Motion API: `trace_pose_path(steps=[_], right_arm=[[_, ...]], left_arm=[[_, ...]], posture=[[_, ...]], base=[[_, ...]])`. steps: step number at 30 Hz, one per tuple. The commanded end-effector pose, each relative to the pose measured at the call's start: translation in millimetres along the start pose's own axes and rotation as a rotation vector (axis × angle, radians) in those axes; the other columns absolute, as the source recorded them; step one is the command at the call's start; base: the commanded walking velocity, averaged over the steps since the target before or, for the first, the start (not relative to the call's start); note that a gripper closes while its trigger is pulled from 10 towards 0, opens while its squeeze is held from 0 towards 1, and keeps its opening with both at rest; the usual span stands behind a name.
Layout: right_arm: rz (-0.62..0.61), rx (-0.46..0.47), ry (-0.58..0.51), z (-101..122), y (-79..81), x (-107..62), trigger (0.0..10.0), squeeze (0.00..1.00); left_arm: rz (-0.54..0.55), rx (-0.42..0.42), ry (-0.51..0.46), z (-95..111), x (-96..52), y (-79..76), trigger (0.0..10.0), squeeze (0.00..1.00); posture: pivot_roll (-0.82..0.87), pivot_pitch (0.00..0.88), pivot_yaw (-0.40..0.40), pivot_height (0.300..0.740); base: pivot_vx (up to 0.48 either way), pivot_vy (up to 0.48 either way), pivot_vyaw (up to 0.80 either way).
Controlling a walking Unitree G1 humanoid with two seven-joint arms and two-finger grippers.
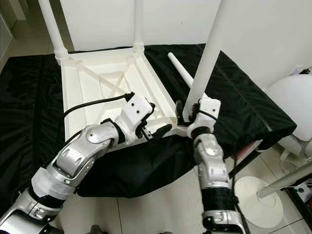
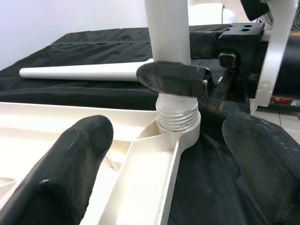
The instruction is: Building children table
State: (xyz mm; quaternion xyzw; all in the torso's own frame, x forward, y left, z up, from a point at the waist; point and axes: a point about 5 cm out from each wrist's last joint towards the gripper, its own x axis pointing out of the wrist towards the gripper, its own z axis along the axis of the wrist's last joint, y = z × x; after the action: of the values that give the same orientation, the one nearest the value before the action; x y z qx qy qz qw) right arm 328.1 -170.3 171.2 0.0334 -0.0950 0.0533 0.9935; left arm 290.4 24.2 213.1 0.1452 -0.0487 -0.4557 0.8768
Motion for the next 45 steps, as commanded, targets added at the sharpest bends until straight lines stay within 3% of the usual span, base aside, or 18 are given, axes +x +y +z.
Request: trace_pose_path(steps=[1,6,12,23,24,25,26,28,29,30,31,41,42,43,44,45], right_arm=[[0.04,-0.002,0.03,-5.5,-0.9,-1.0,10.0,0.0],[0.12,-0.036,0.044,-7.8,-4.7,-0.4,10.0,0.0],[0.341,-0.131,0.091,-14.4,-12.2,4.0,10.0,0.0],[0.415,-0.202,0.145,-16.4,-23.6,17.1,10.0,0.0],[0.417,-0.209,0.151,-16.6,-25.6,18.7,7.8,0.0],[0.417,-0.209,0.151,-16.6,-25.6,18.7,7.8,0.0],[0.418,-0.206,0.157,-16.8,-27.6,19.8,4.7,0.0],[0.418,-0.206,0.157,-16.8,-27.6,19.8,4.7,0.0],[0.42,-0.205,0.161,-17.3,-29.9,20.8,0.9,0.0],[0.42,-0.205,0.161,-17.3,-29.9,20.8,0.9,0.0],[0.422,-0.198,0.169,-18.8,-31.8,20.8,0.0,0.0],[0.39,-0.112,0.193,-30.4,-40.0,15.5,0.0,0.0],[0.38,-0.1,0.193,-31.3,-40.7,15.0,7.1,0.0],[0.38,-0.1,0.193,-31.3,-40.7,15.0,7.1,0.0],[0.363,-0.08,0.195,-32.6,-40.2,14.6,10.0,0.0],[0.363,-0.08,0.195,-32.6,-40.2,14.6,10.0,0.0]], left_arm=[[-0.017,0.012,-0.001,0.9,1.5,-0.9,10.0,0.0],[-0.012,0.006,-0.001,-1.2,0.0,-2.4,10.0,0.0],[-0.041,0.013,-0.002,-2.7,-2.5,-7.8,10.0,0.0],[-0.058,0.029,-0.002,-1.7,-4.1,-7.9,10.0,0.0],[-0.056,0.029,-0.002,-1.4,-4.5,-7.7,10.0,0.0],[-0.056,0.029,-0.002,-1.4,-4.5,-7.7,10.0,0.0],[-0.053,0.029,-0.002,-1.1,-4.9,-7.5,10.0,0.0],[-0.053,0.029,-0.002,-1.1,-4.9,-7.5,10.0,0.0],[-0.05,0.029,-0.002,-0.9,-5.4,-7.4,10.0,0.0],[-0.05,0.029,-0.002,-0.9,-5.4,-7.4,10.0,0.0],[-0.046,0.029,-0.002,-0.5,-5.8,-6.7,10.0,0.0],[-0.034,0.016,-0.011,1.9,-6.1,-2.6,10.0,0.0],[-0.035,0.014,-0.011,2.1,-6.0,-2.6,10.0,0.0],[-0.035,0.014,-0.011,2.1,-6.0,-2.6,10.0,0.0],[-0.036,0.014,-0.012,2.3,-6.0,-2.6,10.0,0.0],[-0.036,0.014,-0.012,2.3,-6.0,-2.6,10.0,0.0]], posture=[[-0.01,0.023,-0.016,0.74],[-0.01,0.027,-0.017,0.74],[-0.01,0.043,-0.012,0.74],[0.01,0.055,-0.011,0.74],[0.01,0.056,-0.013,0.74],[0.01,0.056,-0.013,0.74],[0.02,0.056,-0.015,0.74],[0.02,0.056,-0.015,0.74],[0.02,0.055,-0.017,0.74],[0.02,0.055,-0.017,0.74],[0.02,0.056,-0.018,0.74],[0.02,0.057,-0.014,0.74],[0.02,0.057,-0.014,0.74],[0.02,0.057,-0.014,0.74],[0.02,0.057,-0.013,0.74],[0.02,0.057,-0.013,0.74]], base=[[0.0,0.0,0.0],[0.0,0.0,0.0],[0.0,0.0,0.0],[0.0,0.0,0.0],[0.0,0.0,0.0],[0.0,0.0,0.0],[0.0,0.0,0.0],[0.0,0.0,0.0],[0.0,0.0,0.0],[0.0,0.0,0.0],[0.0,0.0,0.0],[0.0,0.0,0.0],[0.0,0.0,0.0],[0.0,0.0,0.0],[0.0,0.0,0.0],[0.0,0.0,0.0]])
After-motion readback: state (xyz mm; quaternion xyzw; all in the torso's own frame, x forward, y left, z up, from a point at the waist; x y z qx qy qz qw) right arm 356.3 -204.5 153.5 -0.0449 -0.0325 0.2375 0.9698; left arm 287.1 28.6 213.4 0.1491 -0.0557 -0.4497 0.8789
